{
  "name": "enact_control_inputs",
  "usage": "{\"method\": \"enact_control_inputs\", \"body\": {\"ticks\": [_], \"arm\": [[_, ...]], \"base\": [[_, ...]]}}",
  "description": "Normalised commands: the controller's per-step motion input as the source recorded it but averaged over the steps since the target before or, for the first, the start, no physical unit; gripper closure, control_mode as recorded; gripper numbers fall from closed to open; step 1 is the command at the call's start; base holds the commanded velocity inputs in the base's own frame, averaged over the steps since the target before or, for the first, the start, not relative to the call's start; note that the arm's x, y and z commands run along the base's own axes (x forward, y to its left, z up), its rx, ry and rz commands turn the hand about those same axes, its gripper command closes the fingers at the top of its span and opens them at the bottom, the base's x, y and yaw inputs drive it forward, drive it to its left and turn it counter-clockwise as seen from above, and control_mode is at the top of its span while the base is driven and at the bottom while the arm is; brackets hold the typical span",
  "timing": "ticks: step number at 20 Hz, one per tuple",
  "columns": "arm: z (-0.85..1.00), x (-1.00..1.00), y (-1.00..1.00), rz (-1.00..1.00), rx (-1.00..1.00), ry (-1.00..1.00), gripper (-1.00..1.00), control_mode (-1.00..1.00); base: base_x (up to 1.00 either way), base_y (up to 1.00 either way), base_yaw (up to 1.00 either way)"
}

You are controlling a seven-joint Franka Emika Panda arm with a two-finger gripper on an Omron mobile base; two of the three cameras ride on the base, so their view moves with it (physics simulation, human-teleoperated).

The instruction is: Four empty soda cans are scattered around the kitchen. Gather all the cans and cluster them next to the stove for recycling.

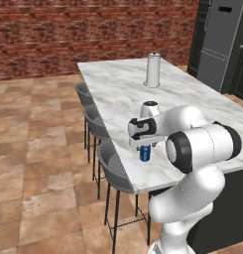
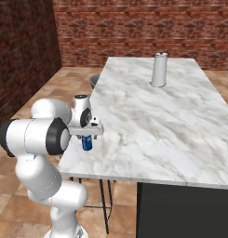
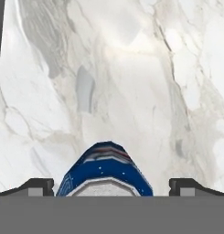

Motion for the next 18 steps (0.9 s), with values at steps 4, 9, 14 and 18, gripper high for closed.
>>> {"method": "enact_control_inputs", "body": {"ticks": [4, 9, 14, 18], "arm": [[0.01, 0.0, 0.0, 0.0, 0.0, 0.02, -1.0, -1.0], [0.11, 0.0, 0.0, 0.0, 0.0, 0.0, -1.0, -1.0], [0.08, 0.0, 0.0, 0.0, 0.0, 0.0, -1.0, -1.0], [0.0, -0.08, 0.0, 0.0, 0.0, 0.0, -1.0, -1.0]], "base": [[0.0, 0.0, 0.0], [0.0, 0.0, 0.0], [0.0, 0.0, 0.0], [0.0, 0.0, 0.0]]}}
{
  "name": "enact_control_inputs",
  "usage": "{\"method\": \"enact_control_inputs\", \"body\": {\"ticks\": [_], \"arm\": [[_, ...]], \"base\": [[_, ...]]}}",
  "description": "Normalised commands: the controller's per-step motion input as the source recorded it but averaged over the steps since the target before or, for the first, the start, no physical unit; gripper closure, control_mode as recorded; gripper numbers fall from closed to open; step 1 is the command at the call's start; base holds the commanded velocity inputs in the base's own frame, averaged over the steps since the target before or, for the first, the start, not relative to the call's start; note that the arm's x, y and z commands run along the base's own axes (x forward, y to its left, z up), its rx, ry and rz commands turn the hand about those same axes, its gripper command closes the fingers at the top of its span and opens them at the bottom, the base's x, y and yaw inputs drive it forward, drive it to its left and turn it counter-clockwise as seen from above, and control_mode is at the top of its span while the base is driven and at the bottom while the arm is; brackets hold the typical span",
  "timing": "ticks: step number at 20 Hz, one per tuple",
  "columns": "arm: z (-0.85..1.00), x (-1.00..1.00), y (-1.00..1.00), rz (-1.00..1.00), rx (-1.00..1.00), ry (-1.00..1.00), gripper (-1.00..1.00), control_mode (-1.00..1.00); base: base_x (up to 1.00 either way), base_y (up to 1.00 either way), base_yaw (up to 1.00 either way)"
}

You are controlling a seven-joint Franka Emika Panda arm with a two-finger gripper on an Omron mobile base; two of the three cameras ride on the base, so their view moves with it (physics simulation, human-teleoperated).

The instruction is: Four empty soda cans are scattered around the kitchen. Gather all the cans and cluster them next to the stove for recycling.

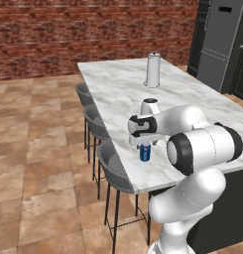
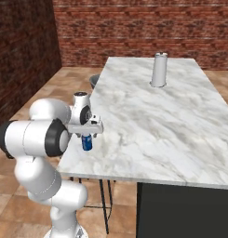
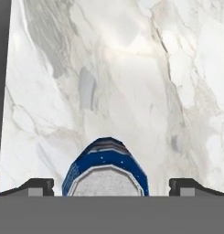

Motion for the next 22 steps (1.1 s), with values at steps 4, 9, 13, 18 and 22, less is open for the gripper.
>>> {"method": "enact_control_inputs", "body": {"ticks": [4, 9, 13, 18, 22], "arm": [[0.0, -0.12, 0.0, 0.0, 0.0, 0.0, -1.0, -1.0], [0.0, -0.1, 0.0, 0.0, 0.0, 0.0, -1.0, -1.0], [0.0, 0.0, 0.0, 0.0, 0.0, 0.0, -1.0, -1.0], [-0.13, 0.0, 0.0, 0.0, 0.0, 0.0, -1.0, -1.0], [-0.15, 0.0, 0.0, 0.0, 0.0, 0.0, -1.0, -1.0]], "base": [[0.0, 0.0, 0.0], [0.0, 0.0, 0.0], [0.0, 0.0, 0.0], [0.0, 0.0, 0.0], [0.0, 0.0, 0.0]]}}
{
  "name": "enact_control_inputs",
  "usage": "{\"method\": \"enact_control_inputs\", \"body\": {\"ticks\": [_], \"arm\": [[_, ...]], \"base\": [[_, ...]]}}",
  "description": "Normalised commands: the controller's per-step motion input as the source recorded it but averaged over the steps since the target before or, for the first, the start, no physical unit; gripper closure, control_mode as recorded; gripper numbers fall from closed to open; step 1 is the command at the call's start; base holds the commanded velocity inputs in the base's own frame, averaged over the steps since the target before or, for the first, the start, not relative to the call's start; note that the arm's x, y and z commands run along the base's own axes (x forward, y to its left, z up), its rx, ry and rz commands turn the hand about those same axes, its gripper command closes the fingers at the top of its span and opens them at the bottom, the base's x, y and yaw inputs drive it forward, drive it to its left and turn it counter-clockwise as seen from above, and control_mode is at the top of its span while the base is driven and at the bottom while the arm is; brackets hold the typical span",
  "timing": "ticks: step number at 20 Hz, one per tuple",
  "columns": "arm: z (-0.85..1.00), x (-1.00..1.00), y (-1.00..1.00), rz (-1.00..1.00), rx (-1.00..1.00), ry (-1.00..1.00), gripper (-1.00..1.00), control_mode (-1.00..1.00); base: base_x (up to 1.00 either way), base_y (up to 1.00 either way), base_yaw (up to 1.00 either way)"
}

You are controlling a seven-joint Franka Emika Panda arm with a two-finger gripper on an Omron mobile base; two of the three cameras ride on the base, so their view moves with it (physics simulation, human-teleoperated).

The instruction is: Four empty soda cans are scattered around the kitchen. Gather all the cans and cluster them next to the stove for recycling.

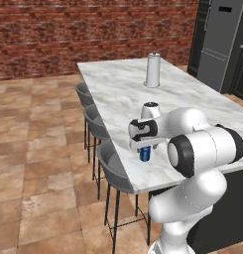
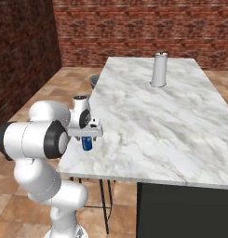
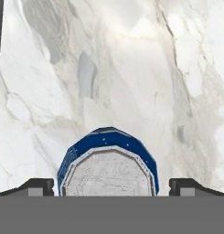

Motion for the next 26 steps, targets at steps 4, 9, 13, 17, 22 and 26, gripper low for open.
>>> {"method": "enact_control_inputs", "body": {"ticks": [4, 9, 13, 17, 22, 26], "arm": [[-0.03, 0.0, 0.0, 0.0, 0.0, 0.0, -1.0, -1.0], [0.0, 0.0, 0.0, 0.0, 0.0, 0.0, 1.0, -1.0], [0.0, 0.0, 0.0, 0.0, 0.0, 0.0, 1.0, -1.0], [0.12, 0.05, 0.0, 0.0, 0.0, 0.0, 1.0, -1.0], [0.68, 0.05, 0.0, 0.0, 0.0, -0.08, 1.0, -1.0], [0.74, 0.0, -0.05, 0.0, -0.02, -0.1, 1.0, -1.0]], "base": [[0.0, 0.0, 0.0], [0.0, 0.0, 0.0], [0.0, 0.0, 0.0], [0.0, 0.0, 0.0], [0.0, 0.0, 0.0], [0.0, 0.0, 0.0]]}}
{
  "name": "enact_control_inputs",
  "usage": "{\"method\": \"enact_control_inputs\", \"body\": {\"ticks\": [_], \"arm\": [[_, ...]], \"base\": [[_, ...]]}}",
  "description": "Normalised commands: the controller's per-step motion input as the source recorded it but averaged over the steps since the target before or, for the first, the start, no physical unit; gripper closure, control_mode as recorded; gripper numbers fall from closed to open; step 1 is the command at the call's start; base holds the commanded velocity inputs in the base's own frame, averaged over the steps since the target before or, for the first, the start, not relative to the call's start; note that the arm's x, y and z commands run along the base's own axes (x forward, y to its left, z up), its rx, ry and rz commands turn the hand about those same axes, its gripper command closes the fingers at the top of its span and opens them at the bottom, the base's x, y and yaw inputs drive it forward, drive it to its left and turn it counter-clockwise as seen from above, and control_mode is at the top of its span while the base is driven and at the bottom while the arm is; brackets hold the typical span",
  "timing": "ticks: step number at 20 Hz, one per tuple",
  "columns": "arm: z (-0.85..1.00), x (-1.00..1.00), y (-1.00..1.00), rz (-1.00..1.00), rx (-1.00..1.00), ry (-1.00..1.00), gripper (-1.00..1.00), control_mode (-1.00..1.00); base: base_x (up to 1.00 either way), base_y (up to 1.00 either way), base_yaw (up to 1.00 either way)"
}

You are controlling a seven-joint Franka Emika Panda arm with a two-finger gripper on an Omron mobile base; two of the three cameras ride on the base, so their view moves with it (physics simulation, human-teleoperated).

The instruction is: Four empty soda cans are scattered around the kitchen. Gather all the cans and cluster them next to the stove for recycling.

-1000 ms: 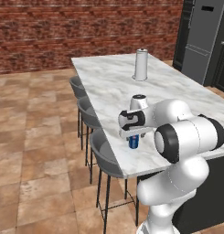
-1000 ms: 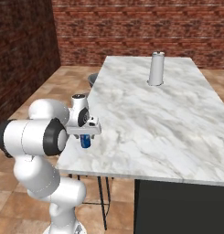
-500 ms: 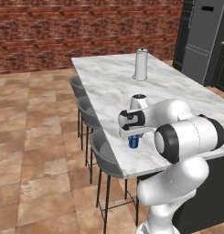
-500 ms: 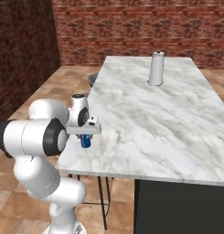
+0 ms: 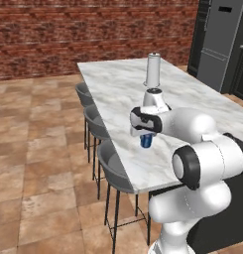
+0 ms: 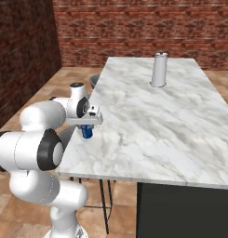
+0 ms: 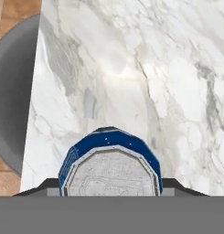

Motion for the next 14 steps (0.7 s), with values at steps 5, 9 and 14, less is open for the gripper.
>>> {"method": "enact_control_inputs", "body": {"ticks": [5, 9, 14], "arm": [[0.67, -0.21, -0.21, -0.01, -0.02, -0.06, 1.0, -1.0], [0.42, -0.47, -0.62, 0.0, 0.0, -0.11, 1.0, -1.0], [0.12, -0.51, -0.33, 0.0, 0.0, -0.06, 1.0, -1.0]], "base": [[0.0, 0.0, 0.0], [0.0, 0.0, 0.0], [0.0, 0.0, 0.0]]}}
